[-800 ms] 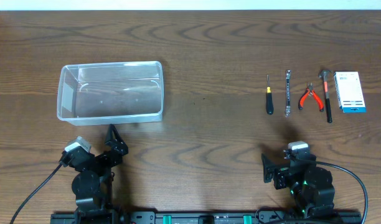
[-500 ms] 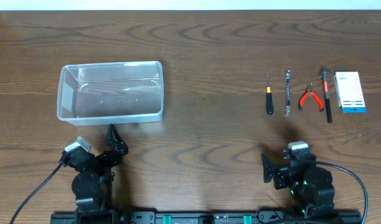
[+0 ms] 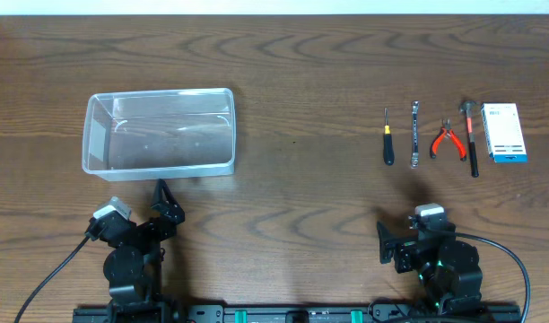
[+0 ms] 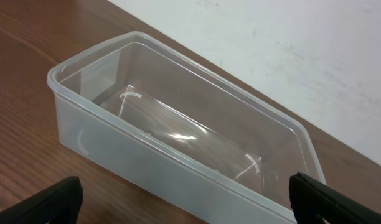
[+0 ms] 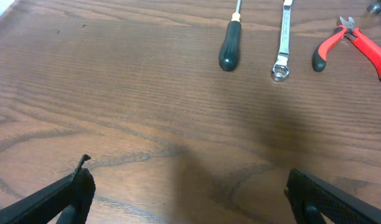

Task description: Pack container

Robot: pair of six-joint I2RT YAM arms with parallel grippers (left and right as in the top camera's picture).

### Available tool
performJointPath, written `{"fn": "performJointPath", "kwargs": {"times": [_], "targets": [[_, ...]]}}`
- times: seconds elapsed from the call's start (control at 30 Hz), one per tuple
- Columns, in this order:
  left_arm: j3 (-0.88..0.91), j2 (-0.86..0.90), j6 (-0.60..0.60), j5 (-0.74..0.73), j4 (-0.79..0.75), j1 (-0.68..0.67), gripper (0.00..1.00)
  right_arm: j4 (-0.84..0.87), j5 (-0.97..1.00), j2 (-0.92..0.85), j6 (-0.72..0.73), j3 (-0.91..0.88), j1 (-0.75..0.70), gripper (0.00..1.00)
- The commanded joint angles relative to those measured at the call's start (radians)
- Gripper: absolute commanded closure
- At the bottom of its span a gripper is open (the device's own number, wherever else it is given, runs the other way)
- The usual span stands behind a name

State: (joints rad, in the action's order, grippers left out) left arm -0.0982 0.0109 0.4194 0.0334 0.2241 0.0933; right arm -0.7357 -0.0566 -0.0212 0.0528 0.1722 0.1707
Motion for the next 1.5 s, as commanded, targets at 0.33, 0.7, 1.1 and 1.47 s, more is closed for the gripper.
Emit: {"fn": "performJointPath", "kwargs": {"times": [0.33, 0.7, 1.1, 1.47], "targets": [[0.029, -0.005, 0.001, 0.011, 0.002, -0.005, 0.02, 0.003, -0.008, 0.01, 0.014, -0.011, -0.008, 0.01], [0.029, -0.005, 0.002, 0.011, 0.002, -0.005, 0.02, 0.003, -0.008, 0.01, 0.014, -0.011, -0.008, 0.01], [0.029, -0.005, 0.002, 0.011, 0.002, -0.005, 0.02, 0.003, -0.001, 0.01, 0.013, -0.01, -0.008, 0.01], [0.029, -0.005, 0.002, 0.011, 0.002, -0.005, 0.02, 0.159, -0.06, 0.01, 0.121, -0.011, -0.008, 0.01]]}}
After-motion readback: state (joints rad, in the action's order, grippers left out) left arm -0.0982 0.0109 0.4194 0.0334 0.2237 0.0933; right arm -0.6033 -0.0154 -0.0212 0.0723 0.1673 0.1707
